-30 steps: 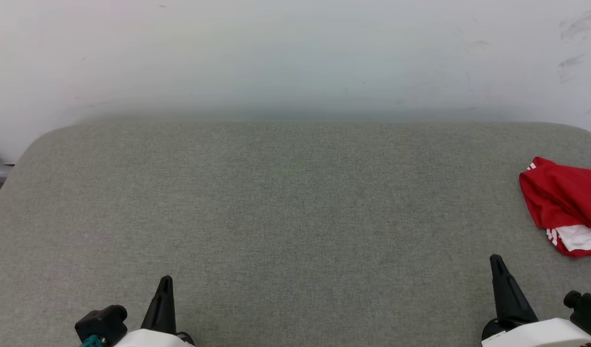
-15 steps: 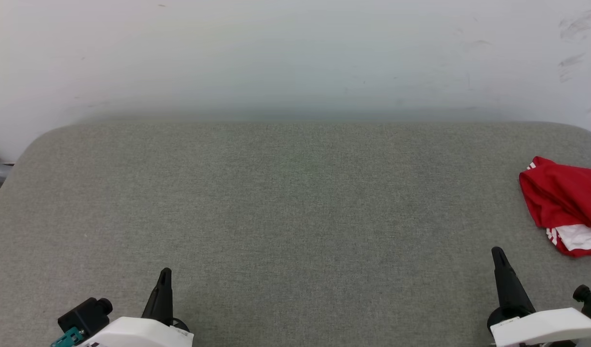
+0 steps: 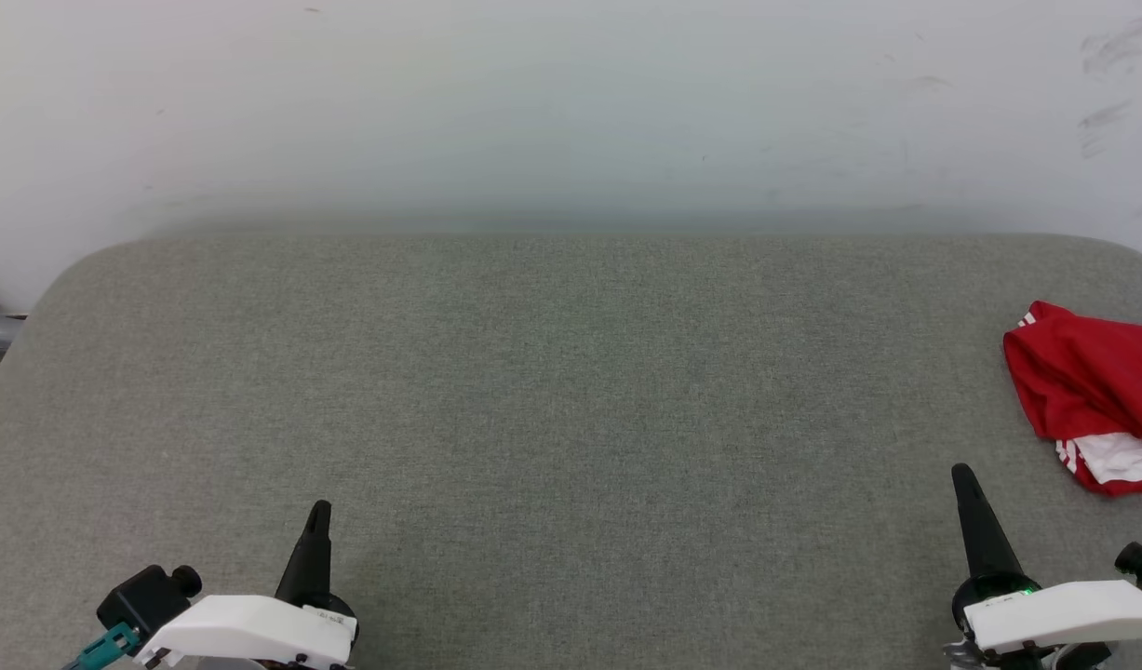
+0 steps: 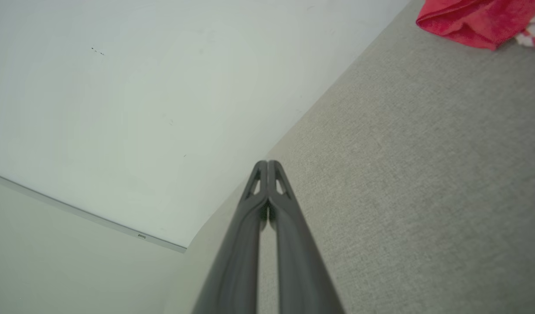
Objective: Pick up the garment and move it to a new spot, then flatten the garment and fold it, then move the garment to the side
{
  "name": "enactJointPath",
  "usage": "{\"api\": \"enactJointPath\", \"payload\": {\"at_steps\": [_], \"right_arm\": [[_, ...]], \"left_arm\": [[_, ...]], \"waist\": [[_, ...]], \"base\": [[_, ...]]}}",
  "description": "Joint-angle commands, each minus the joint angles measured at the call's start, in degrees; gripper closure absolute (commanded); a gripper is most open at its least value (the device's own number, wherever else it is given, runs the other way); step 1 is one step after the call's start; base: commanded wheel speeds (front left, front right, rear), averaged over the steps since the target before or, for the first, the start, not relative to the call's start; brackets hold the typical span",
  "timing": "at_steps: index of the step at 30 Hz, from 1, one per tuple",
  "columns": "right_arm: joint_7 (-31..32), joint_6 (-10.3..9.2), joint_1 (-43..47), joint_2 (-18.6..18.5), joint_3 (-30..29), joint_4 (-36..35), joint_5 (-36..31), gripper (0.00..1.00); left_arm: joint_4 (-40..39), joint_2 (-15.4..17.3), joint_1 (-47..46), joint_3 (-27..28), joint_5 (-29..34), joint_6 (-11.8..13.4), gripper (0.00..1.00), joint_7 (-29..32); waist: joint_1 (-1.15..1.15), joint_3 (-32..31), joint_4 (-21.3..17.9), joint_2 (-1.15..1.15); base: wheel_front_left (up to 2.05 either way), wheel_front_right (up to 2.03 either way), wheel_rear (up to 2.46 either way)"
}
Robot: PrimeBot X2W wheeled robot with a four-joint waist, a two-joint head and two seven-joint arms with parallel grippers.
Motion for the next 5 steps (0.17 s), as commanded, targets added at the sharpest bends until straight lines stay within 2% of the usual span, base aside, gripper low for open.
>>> {"api": "enactJointPath", "payload": {"at_steps": [1,5], "right_arm": [[0.5,-0.01,-1.6,-0.5,-0.1,-0.2,2.0,1.0],[1.0,-0.01,-2.0,-0.5,-0.2,0.1,4.6,1.0]], "left_arm": [[-0.1,0.1,-1.3,0.6,-2.0,-0.5,1.0,0.5],[0.2,0.0,-1.8,1.0,-4.7,-1.0,1.0,1.1]], "waist": [[0.0,0.0,0.0,0.0],[0.0,0.0,0.0,0.0]], "base": [[0.0,0.0,0.0],[0.0,0.0,0.0]]}}
